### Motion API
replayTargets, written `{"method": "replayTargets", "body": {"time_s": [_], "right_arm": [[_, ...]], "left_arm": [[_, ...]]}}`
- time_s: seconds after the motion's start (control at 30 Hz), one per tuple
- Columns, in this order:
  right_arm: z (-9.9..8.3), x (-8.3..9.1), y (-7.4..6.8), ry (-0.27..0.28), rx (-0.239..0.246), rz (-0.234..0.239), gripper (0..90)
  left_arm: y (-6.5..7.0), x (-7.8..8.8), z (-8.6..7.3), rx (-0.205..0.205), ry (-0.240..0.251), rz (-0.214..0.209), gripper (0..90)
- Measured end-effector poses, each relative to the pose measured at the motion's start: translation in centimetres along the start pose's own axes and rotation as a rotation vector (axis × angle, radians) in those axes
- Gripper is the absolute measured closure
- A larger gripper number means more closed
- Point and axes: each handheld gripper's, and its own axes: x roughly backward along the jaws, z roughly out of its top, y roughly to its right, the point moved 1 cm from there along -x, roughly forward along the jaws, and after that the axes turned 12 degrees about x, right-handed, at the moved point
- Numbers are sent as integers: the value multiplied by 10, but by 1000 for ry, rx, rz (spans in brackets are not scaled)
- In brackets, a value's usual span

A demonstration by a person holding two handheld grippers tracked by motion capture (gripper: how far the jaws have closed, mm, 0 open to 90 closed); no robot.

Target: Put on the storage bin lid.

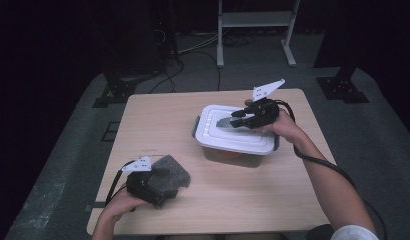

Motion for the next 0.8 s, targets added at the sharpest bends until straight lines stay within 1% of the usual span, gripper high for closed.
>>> {"method": "replayTargets", "body": {"time_s": [0.2, 0.33, 0.37, 0.47, 0.67, 0.73, 0.8], "right_arm": [[1, 9, -3, 25, -12, -12, 526], [1, 17, -7, 30, -11, -19, 507], [1, 18, -7, 32, -10, -20, 503], [1, 26, -11, 40, -12, -29, 491], [-1, 39, -16, 36, -18, -50, 443], [-2, 44, -19, 44, -20, -55, 435], [-2, 48, -21, 40, -21, -59, 429]], "left_arm": [[1, 1, 0, -2, 2, 0, 65], [2, 0, 0, -1, 7, -7, 65], [2, 0, -1, -3, -1, -1, 65], [2, 0, -2, 1, 0, -2, 65], [4, 0, 0, -5, 6, -6, 65], [4, 0, 0, -6, 5, -7, 65], [4, -1, 0, -6, 3, -6, 65]]}}
